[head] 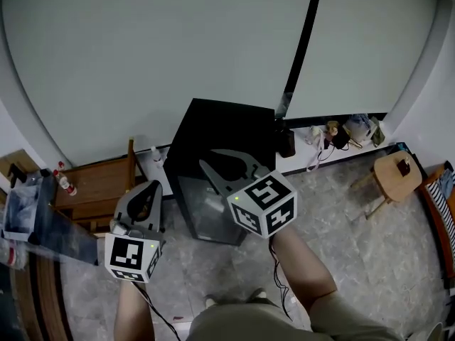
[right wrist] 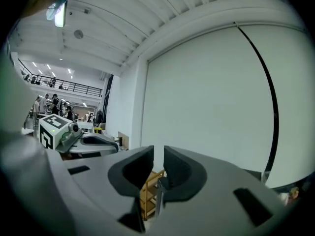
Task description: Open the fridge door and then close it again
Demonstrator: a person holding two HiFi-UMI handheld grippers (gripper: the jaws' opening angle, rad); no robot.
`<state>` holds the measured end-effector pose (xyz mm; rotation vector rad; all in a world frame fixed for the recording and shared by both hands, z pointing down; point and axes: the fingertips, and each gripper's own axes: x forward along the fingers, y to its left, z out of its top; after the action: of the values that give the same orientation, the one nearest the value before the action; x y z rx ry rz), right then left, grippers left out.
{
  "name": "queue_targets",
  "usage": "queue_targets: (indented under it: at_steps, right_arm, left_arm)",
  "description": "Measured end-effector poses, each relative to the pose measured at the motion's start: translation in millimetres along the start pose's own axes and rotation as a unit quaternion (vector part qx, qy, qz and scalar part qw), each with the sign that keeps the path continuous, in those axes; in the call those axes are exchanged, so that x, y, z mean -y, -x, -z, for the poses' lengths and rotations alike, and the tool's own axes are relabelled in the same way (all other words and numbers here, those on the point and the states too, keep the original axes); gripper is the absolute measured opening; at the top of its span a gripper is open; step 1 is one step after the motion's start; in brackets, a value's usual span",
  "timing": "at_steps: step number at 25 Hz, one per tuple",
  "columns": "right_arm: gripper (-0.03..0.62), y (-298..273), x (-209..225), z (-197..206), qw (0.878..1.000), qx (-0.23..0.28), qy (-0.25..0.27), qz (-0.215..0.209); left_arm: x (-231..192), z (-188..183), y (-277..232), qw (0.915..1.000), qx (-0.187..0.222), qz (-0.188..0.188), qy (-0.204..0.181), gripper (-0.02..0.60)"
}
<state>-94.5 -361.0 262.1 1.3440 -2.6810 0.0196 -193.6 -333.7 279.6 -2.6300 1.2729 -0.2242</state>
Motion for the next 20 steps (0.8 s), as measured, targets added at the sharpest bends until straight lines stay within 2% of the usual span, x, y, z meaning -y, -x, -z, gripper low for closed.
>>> queue_targets:
  at_steps: [5,11,15,20]
  right_arm:
    - [0.018,44,4,-20,0.999,0.037,0.001,0.013]
    - [0.006,94,6,-18,0.999,0.05,0.008,0.017]
    - [0.003,122,5,-7,0.999,0.05,0.011,0.018]
    - [0.003,150,9,14,0.999,0.039,0.003,0.026]
  left_arm:
    - [22,-37,8,0.9994,0.034,0.006,-0.004,0.008]
    - [43,-61,20,0.9978,0.067,0.006,0.003,0.008]
    - [57,-59,26,0.9976,0.068,0.009,0.011,0.008]
    - [76,-39,26,0.9984,0.049,0.015,0.024,0.008]
